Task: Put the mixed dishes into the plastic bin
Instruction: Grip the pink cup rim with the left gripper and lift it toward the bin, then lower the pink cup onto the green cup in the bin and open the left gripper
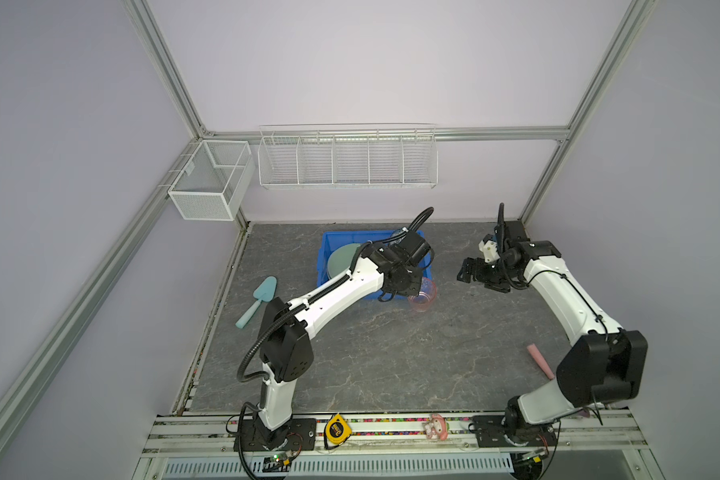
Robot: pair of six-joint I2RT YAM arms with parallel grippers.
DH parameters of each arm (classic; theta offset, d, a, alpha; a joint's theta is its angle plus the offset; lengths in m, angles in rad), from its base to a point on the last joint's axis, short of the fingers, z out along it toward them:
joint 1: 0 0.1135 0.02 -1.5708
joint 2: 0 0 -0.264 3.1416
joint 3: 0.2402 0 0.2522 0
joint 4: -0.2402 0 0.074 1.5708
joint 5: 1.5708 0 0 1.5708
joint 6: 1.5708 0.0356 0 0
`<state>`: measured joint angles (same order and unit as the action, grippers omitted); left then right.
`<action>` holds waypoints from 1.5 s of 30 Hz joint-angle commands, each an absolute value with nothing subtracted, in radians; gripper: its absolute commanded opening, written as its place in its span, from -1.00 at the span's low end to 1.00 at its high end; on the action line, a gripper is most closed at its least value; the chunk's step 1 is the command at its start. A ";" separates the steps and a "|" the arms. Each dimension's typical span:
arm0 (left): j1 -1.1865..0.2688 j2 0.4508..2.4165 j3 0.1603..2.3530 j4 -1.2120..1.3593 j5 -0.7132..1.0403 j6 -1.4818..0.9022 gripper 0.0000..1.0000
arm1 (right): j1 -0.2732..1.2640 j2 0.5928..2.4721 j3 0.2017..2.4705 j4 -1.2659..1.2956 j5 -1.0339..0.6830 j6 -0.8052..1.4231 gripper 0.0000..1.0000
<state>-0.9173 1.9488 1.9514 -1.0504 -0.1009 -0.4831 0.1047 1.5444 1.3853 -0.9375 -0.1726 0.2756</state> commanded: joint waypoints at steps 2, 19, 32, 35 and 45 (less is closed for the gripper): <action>-0.907 1.981 2.093 -1.199 -0.284 -0.406 -1.00 | 0.091 1.500 1.387 -0.933 -0.193 0.258 0.87; -0.799 2.170 2.352 -1.201 -0.300 -0.355 -1.00 | 0.055 1.488 1.393 -0.926 -0.219 0.254 0.87; -0.796 2.203 2.356 -1.168 -0.222 -0.363 -1.00 | 0.038 1.492 1.377 -0.921 -0.232 0.247 0.87; -0.796 2.209 2.357 -1.163 -0.206 -0.364 -1.00 | 0.034 1.492 1.374 -0.920 -0.232 0.245 0.87; -0.795 2.251 2.358 -1.160 -0.173 -0.361 -1.00 | 0.031 1.491 1.364 -0.917 -0.236 0.245 0.87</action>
<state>-0.7967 2.2333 2.3249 -1.1564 -0.1860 -0.3641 0.0387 1.5074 1.3815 -0.9249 -0.2192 0.2611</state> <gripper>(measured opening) 0.048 0.935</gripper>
